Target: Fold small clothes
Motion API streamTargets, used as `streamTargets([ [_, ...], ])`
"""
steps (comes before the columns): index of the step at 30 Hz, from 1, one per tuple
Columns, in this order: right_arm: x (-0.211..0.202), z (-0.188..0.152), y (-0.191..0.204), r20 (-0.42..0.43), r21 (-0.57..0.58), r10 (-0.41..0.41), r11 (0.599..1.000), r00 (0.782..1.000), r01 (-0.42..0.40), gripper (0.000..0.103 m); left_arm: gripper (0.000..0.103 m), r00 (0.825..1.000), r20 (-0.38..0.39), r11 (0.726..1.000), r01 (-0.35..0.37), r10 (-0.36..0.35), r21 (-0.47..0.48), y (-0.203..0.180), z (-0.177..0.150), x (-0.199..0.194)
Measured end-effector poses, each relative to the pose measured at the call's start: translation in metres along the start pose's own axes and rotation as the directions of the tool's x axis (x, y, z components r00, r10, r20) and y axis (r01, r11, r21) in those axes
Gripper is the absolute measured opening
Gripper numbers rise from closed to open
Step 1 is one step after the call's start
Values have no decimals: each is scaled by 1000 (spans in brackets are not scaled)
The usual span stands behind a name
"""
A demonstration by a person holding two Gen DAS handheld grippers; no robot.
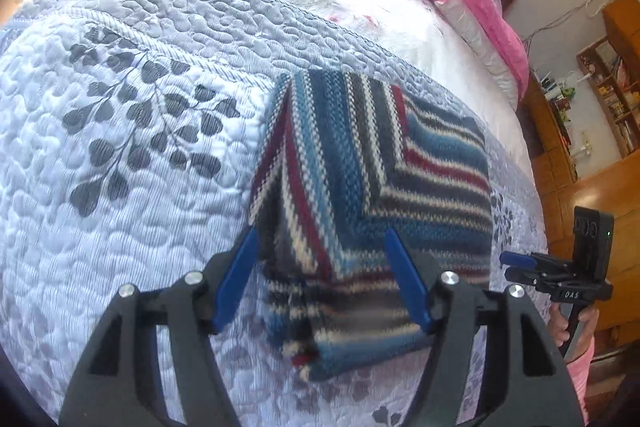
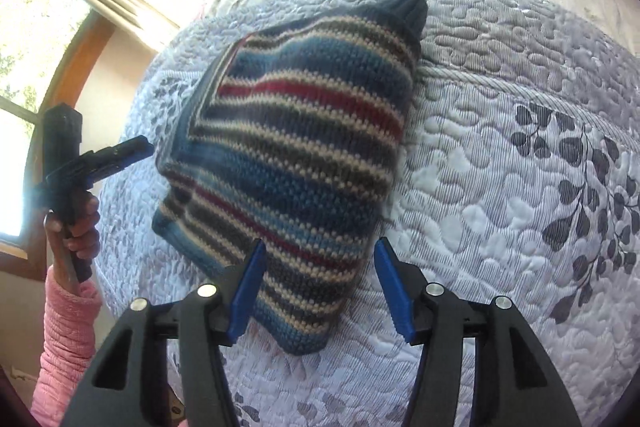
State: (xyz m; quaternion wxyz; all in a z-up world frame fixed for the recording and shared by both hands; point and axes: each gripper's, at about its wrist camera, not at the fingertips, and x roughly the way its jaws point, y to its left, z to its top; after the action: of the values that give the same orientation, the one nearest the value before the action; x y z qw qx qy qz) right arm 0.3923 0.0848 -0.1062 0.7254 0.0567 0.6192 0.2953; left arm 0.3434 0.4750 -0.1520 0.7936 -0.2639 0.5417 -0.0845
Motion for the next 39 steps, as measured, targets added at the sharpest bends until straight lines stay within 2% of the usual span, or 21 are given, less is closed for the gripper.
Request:
streamTargets([
  [4, 12, 18, -5, 10, 11, -16, 1000, 1000, 16, 57, 64, 1000, -23, 999, 13, -14, -48, -4, 30, 32],
  [7, 22, 24, -8, 18, 12, -2, 1000, 1000, 2, 57, 61, 997, -40, 992, 64, -69, -105, 0, 41, 50],
  [9, 30, 27, -7, 15, 13, 10, 1000, 1000, -10, 57, 49, 994, -49, 989, 92, -98, -115, 2, 41, 57],
  [10, 32, 27, -7, 15, 10, 6, 1000, 1000, -7, 59, 33, 995, -49, 990, 83, -89, -110, 3, 38, 59],
  [12, 35, 28, -4, 20, -6, -2, 1000, 1000, 2, 61, 12, 998, -36, 994, 52, -55, -93, 3, 37, 57],
  [15, 38, 27, -5, 26, -11, 9, 1000, 1000, -9, 62, 11, 997, 35, 987, 71, -67, -141, 17, 36, 43],
  [16, 40, 26, -6, 25, -11, 11, 1000, 1000, -10, 63, 11, 998, 35, 988, 55, -50, -145, 22, 36, 44],
  [18, 42, 23, -9, 17, -8, 6, 1000, 1000, -6, 63, 11, 1000, -23, 990, 14, -17, -138, 28, 32, 62],
  [20, 47, 23, -9, 7, -4, 8, 1000, 1000, -8, 65, 11, 999, -43, 994, -21, 16, -106, 26, 26, 72],
  [22, 49, 21, -7, 4, 2, 7, 1000, 1000, -7, 66, 13, 1000, -22, 995, -5, 3, -99, 25, 25, 66],
  [24, 44, 20, -5, 10, -9, -1, 1000, 1000, 1, 66, 23, 998, -8, 991, 57, -58, -124, 29, 23, 53],
  [26, 37, 20, -4, 17, -25, -13, 1000, 1000, 13, 67, 54, 992, 20, 984, 127, -126, -124, 31, 18, 36],
  [28, 31, 19, -3, 29, -27, -11, 1000, 1000, 12, 74, 68, 986, 34, 981, 164, -162, -107, 33, 11, 24],
  [32, 31, 20, -8, 25, 6, 19, 1000, 1000, -19, 77, 70, 979, -32, 975, 199, -203, -94, 38, -1, 31],
  [36, 43, 22, -8, 5, 18, 41, 999, 999, -41, 77, 71, 972, -89, 970, 203, -215, -130, 44, -1, 59],
  [39, 59, 24, -8, -19, 16, 30, 999, 999, -30, 79, 80, 967, -114, 969, 215, -228, -120, 42, 0, 80],
])
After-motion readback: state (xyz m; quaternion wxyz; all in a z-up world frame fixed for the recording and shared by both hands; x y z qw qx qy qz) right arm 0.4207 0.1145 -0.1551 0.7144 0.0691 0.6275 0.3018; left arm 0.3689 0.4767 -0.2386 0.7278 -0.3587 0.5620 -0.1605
